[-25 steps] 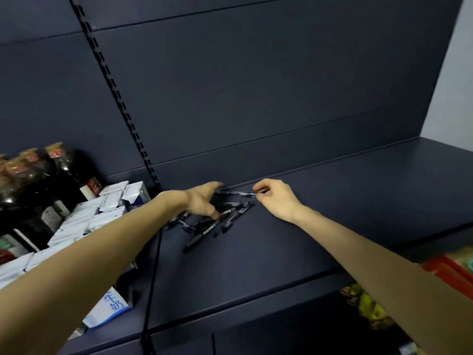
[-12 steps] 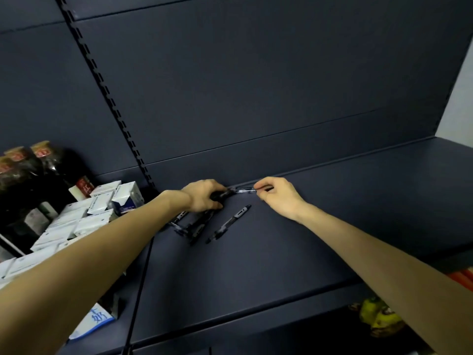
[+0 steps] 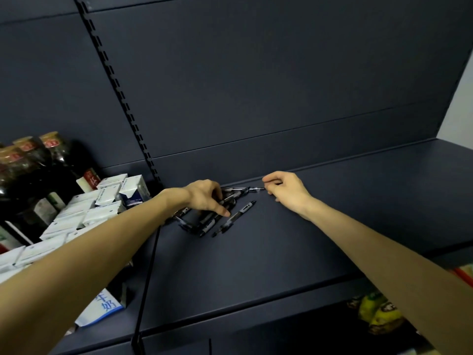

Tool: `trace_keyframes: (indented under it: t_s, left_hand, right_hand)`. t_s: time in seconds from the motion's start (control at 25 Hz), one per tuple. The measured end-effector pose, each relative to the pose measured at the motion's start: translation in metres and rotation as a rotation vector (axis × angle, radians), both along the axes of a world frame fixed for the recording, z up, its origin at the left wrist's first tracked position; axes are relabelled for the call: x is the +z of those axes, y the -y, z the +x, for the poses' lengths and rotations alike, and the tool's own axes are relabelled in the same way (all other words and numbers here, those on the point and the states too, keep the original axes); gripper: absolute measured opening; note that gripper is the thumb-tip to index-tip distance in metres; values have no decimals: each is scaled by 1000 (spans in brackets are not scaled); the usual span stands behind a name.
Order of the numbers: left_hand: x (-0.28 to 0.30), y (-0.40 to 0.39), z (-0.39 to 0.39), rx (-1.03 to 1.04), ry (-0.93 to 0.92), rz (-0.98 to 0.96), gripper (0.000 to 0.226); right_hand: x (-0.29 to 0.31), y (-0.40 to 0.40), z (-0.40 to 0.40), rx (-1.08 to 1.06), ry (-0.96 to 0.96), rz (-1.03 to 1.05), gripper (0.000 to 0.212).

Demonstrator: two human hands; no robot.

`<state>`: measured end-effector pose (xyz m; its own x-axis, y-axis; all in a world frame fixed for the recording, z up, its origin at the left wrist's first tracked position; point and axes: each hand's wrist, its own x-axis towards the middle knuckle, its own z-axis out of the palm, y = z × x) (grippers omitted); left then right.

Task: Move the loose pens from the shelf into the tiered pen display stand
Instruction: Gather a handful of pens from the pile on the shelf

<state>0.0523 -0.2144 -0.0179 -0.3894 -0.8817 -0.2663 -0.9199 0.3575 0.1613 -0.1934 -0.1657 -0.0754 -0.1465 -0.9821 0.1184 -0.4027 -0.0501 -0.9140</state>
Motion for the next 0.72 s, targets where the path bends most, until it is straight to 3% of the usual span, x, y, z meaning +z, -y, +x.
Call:
trace_keyframes:
  t_s: [0.44, 0.72]
  left_hand:
    - [-1, -6, 6, -28, -206, 5, 26]
    - [8, -14, 10, -29, -188, -49, 7]
  right_hand:
    - [8, -7, 21, 5, -40, -25, 21]
    - [8, -16, 8, -30, -61, -34, 19]
